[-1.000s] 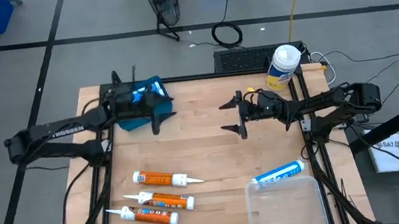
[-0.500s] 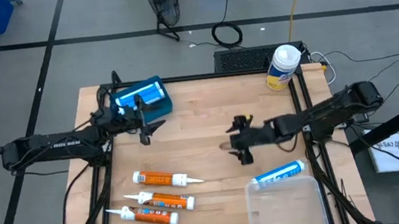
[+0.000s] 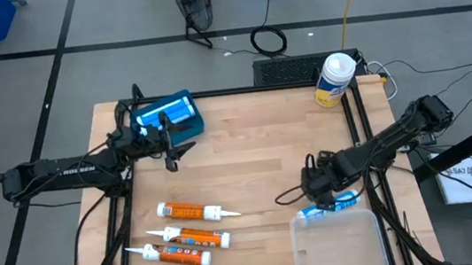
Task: Pick & place silicon tubes, Sealant and Lysol wipes
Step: Put the blue sealant into the blue bin
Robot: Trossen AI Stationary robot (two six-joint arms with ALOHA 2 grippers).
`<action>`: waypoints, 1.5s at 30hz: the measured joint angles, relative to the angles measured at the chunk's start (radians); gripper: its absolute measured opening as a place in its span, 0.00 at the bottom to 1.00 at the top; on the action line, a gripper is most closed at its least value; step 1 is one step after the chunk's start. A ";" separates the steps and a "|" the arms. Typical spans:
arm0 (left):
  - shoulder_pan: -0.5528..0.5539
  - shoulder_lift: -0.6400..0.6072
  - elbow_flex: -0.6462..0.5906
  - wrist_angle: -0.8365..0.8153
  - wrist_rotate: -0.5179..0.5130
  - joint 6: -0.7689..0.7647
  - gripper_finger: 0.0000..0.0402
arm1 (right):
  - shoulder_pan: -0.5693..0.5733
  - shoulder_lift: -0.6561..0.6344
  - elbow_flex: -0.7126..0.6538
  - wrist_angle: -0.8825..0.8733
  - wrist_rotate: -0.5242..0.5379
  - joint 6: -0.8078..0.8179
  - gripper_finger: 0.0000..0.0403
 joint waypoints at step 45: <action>0.000 0.001 0.000 0.051 -0.001 0.081 0.65 | -0.321 0.000 -0.234 0.694 0.351 -0.618 0.90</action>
